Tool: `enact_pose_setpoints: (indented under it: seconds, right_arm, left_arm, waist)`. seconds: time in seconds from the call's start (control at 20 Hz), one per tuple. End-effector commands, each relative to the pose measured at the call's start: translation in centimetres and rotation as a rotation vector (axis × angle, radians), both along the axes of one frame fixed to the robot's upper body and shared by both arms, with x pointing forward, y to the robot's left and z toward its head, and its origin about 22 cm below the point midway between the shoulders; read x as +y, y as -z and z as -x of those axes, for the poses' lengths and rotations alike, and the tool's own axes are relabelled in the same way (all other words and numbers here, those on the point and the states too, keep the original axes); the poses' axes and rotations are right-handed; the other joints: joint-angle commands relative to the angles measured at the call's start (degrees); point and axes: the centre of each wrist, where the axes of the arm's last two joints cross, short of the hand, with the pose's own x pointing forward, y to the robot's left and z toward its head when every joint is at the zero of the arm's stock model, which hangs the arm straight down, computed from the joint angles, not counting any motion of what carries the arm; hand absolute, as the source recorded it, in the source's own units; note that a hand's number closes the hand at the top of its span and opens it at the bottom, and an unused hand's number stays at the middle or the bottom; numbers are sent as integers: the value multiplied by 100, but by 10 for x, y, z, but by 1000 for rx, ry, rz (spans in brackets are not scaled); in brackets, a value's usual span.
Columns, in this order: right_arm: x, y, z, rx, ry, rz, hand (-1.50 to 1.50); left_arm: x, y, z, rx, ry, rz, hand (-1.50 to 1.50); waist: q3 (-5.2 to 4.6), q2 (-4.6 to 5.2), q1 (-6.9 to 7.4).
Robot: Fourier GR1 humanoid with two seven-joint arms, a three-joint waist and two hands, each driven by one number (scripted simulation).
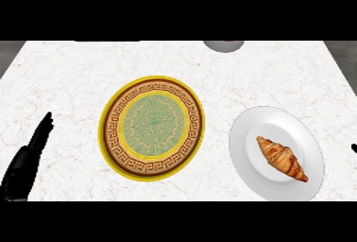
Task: Pick the croissant from the plate and place it in the plate
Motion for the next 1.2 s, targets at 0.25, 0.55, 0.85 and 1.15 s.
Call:
enact_pose_setpoints:
  seconds: [0.25,0.55,0.85,1.15]
  right_arm:
    - [30,-25,-23,122,108,400,-150]
    - [40,-31,-39,224,101,571,-150]
    - [34,-31,-74,307,84,724,-150]
    - [51,-10,-98,340,26,867,-150]
  left_arm:
    - [-13,-3,-23,-9,20,-7,0]
    - [-11,11,2,-14,18,-9,0]
    - [-18,4,10,-1,15,30,0]
    - [-2,0,-13,-15,11,-6,0]
  waist:
    - [-2,43,101]
    - [3,20,101]
    - [7,19,146]
    - [5,21,84]
